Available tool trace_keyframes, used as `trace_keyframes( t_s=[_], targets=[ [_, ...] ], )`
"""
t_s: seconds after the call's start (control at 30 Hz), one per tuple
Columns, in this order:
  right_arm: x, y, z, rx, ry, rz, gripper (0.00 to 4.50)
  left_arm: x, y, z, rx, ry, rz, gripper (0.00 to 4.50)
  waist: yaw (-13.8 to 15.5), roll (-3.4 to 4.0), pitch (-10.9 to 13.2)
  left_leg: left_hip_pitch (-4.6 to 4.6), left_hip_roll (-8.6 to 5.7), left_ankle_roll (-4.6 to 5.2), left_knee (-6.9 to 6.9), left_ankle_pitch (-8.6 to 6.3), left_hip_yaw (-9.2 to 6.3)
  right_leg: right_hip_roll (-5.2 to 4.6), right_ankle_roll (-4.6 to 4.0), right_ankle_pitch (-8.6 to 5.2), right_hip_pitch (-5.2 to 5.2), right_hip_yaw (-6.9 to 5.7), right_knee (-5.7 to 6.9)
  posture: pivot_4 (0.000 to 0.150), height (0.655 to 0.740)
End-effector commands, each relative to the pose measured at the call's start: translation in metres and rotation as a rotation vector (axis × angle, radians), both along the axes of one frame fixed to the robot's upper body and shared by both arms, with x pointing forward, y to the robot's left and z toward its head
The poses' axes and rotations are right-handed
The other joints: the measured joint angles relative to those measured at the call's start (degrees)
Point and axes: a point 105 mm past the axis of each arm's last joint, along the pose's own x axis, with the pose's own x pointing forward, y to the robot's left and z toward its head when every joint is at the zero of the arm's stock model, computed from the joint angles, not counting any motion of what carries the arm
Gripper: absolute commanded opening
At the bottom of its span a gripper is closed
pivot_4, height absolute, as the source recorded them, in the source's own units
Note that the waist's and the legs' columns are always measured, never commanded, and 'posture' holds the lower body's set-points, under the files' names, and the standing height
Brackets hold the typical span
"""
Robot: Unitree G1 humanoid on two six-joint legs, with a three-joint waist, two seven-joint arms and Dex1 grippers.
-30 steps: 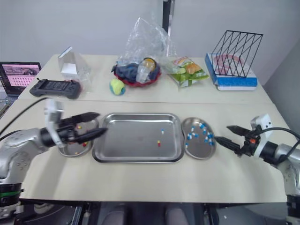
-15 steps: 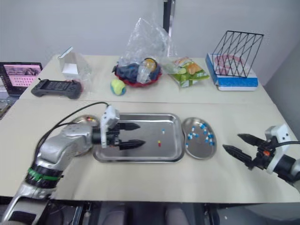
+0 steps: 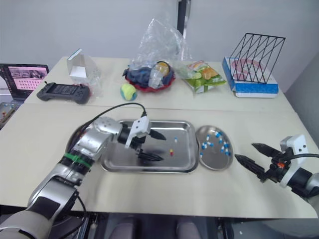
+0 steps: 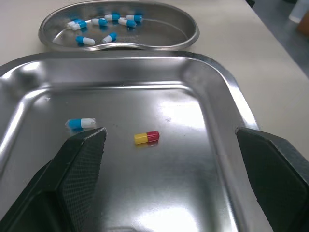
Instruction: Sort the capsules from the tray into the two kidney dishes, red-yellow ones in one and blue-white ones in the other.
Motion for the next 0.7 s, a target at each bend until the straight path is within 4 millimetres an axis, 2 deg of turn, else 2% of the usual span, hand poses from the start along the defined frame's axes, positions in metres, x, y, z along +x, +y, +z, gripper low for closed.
trace_keyframes(
  t_s=[0.03, 0.2, 0.43, 0.57, 0.7],
  targets=[
    [-0.003, 0.002, 0.008, -0.001, -0.039, -0.003, 4.48, 0.006, -0.007, 0.004, -0.001, -0.04, -0.024, 4.5, -0.1, 0.0, 0.0, -0.02, -0.01, 0.0, 0.0, 0.0, -0.02, -0.01, 0.01, 0.0, 0.01, 0.0, -0.03, 0.15, 0.7174],
    [-0.005, 0.0, 0.007, -0.004, -0.038, -0.015, 4.48, 0.01, -0.012, -0.008, 0.035, -0.046, -0.035, 4.5, -0.2, 0.0, 0.0, -0.03, -0.02, 0.02, -0.02, 0.0, -0.06, 0.01, 0.01, 0.0, -0.01, 0.01, -0.05, 0.15, 0.7174],
    [-0.006, -0.001, 0.009, -0.01, -0.041, -0.022, 4.48, 0.012, -0.031, -0.024, 0.087, 0.005, -0.045, 4.5, 0.0, 0.0, 0.0, -0.14, -0.14, 0.02, 0.04, 0.0, -0.19, -0.01, 0.07, 0.01, 0.01, 0.03, -0.07, 0.15, 0.7174],
    [-0.006, -0.001, 0.008, -0.012, -0.04, -0.025, 4.5, 0.011, -0.028, -0.036, 0.143, -0.015, -0.055, 3.34, -0.1, 0.0, 0.0, -0.13, -0.14, 0.02, 0.03, 0.0, -0.25, 0.0, 0.07, 0.01, 0.01, 0.03, -0.05, 0.15, 0.7174],
    [-0.005, -0.002, 0.007, -0.013, -0.043, -0.03, 4.5, 0.013, -0.025, -0.042, 0.166, -0.02, -0.042, 3.34, -0.1, 0.01, 0.0, -0.06, -0.15, 0.02, 0.03, 0.0, -0.27, 0.0, 0.07, 0.01, 0.09, 0.03, -0.05, 0.15, 0.7174]
  ],
)
